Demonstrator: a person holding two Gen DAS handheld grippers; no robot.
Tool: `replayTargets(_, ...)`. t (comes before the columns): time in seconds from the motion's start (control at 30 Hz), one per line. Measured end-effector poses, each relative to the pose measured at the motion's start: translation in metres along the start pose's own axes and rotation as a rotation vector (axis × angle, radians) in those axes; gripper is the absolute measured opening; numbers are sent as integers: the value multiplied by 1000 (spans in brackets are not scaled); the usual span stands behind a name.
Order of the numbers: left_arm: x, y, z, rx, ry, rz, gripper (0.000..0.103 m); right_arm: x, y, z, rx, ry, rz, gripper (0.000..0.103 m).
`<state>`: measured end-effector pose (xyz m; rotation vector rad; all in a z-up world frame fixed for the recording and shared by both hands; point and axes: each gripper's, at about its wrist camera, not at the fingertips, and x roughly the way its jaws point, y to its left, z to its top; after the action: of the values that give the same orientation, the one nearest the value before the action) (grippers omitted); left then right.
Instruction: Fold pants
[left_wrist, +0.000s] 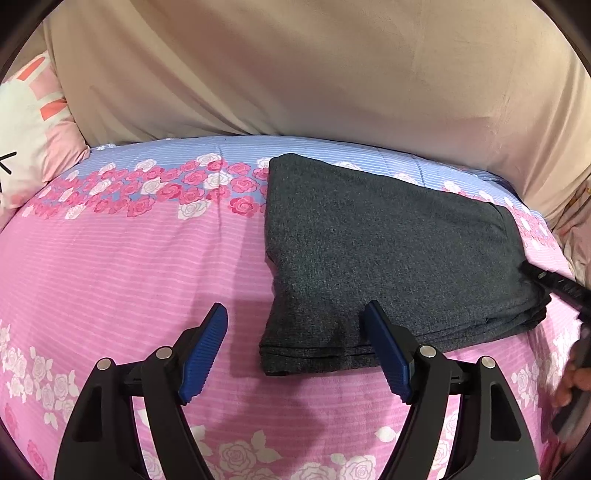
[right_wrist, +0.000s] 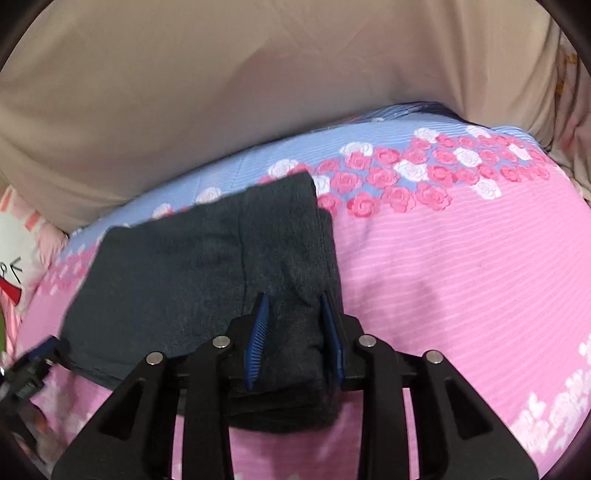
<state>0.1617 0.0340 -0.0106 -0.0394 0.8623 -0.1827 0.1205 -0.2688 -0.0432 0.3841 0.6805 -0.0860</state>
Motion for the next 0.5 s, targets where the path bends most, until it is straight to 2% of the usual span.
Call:
replayTargets(0.03, 0, 0, 0, 0, 0, 0, 74, -8, 0, -2, -1, -20, 4, 32)
replayTargets(0.1, 0, 0, 0, 0, 0, 1, 74, -9, 2, -7, -21, -11, -4, 45)
replayTargets(0.17, 0, 0, 0, 1, 0, 1, 74, 12, -5, -19, -16, 96, -42, 47)
replayTargets(0.27, 0, 0, 0, -1, 1, 0, 74, -1, -8, -20, 26, 71, -5, 47)
replayTargets(0.3, -1, 1, 1, -6, -1, -5, 75, -8, -8, -19, 25, 49, -7, 53)
replayTargets(0.37, -4, 9, 3, -38, -5, -50, 84, -13, -13, -25, 47, 39, -5, 66)
replayTargets(0.43, -5, 22, 5, -105, -2, -111, 87, -12, -20, -27, 88, 53, 15, 69)
replayTargets(0.5, 3, 39, 7, -193, 38, -194, 87, -5, -31, -28, 140, 80, 55, 74)
